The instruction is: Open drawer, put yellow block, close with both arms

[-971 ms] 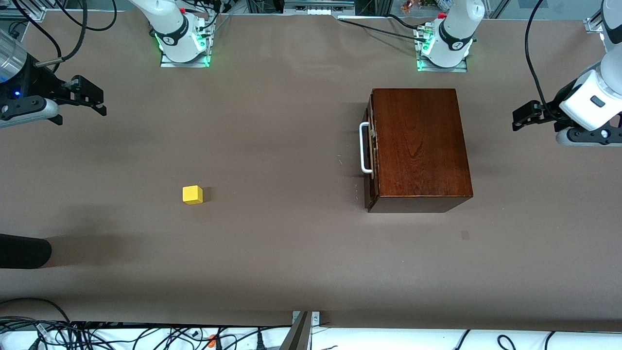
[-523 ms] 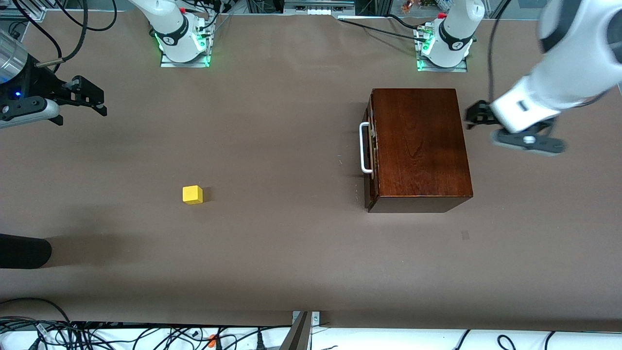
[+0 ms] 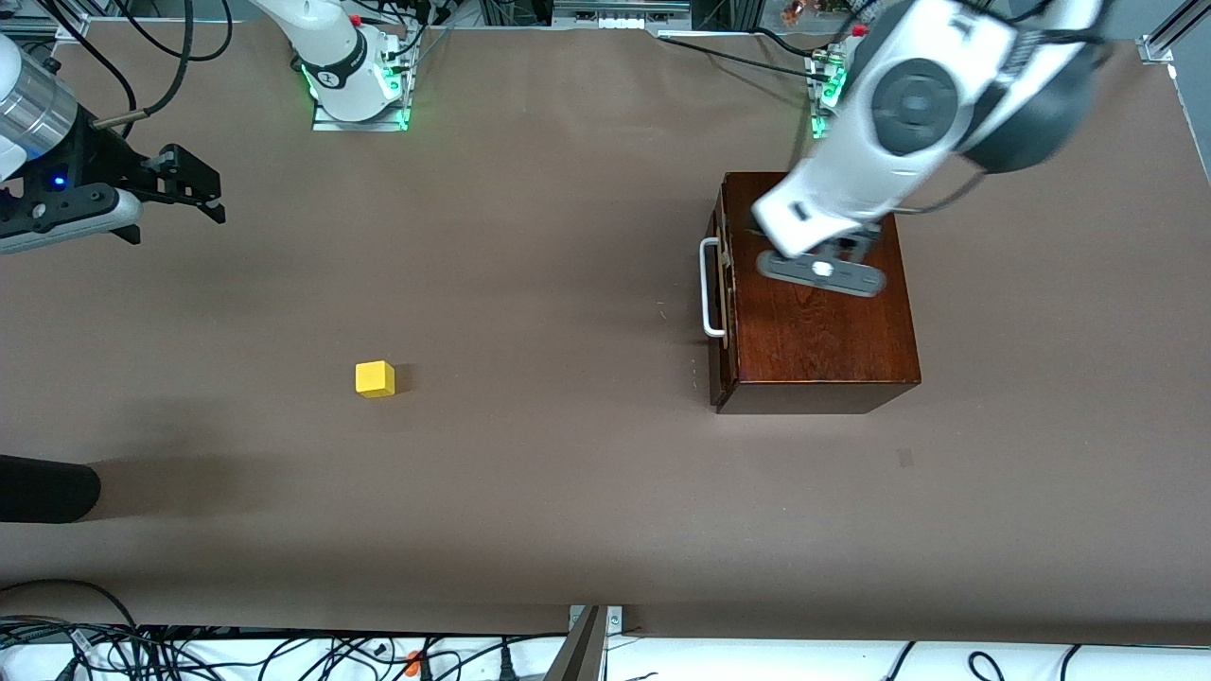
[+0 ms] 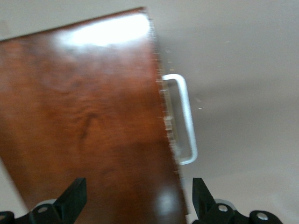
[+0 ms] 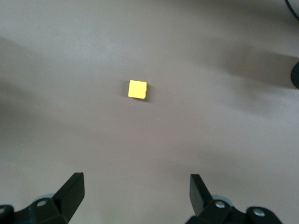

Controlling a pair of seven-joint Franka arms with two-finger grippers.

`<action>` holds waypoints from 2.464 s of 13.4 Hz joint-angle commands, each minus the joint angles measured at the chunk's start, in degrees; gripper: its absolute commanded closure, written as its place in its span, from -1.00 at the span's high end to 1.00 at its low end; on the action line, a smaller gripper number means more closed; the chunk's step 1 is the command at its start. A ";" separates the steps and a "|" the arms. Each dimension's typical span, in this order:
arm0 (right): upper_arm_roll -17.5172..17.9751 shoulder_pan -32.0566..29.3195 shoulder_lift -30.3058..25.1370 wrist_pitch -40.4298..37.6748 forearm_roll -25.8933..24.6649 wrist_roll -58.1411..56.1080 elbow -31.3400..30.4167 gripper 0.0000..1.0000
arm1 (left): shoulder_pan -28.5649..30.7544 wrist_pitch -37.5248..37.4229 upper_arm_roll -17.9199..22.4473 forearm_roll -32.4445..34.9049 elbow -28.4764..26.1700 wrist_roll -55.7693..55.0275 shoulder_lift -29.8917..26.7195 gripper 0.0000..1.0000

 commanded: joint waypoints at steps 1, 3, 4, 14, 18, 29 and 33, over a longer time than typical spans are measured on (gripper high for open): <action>0.02 0.09 0.60 -0.42 -0.51 -0.44 1.28 1.00 | -3.64 4.16 0.05 0.27 0.96 -5.17 3.60 1.00; 0.02 0.00 0.60 -0.42 -0.51 -0.44 1.28 1.00 | -7.85 6.81 0.05 2.71 0.44 -9.99 5.71 1.00; 0.02 0.09 0.60 -0.42 -0.51 -0.44 1.28 1.00 | -10.31 7.08 0.05 7.43 0.00 -13.68 6.85 1.00; -0.16 0.00 0.60 -0.34 -0.34 -0.44 1.46 1.00 | -13.58 15.16 0.05 16.88 -7.91 -18.29 9.94 1.00; -0.24 -0.09 0.60 -0.25 -0.25 -0.44 1.46 1.00 | -13.58 18.06 0.14 17.15 -9.76 -18.46 10.55 1.00; -0.33 -0.17 0.60 0.19 -0.16 -0.44 1.46 1.00 | -14.11 19.29 0.05 23.64 -9.76 -24.34 14.69 1.00; -0.33 -0.17 0.60 0.28 -0.16 -0.44 1.46 1.00 | -14.55 20.00 0.05 23.74 -9.76 -25.05 15.04 1.00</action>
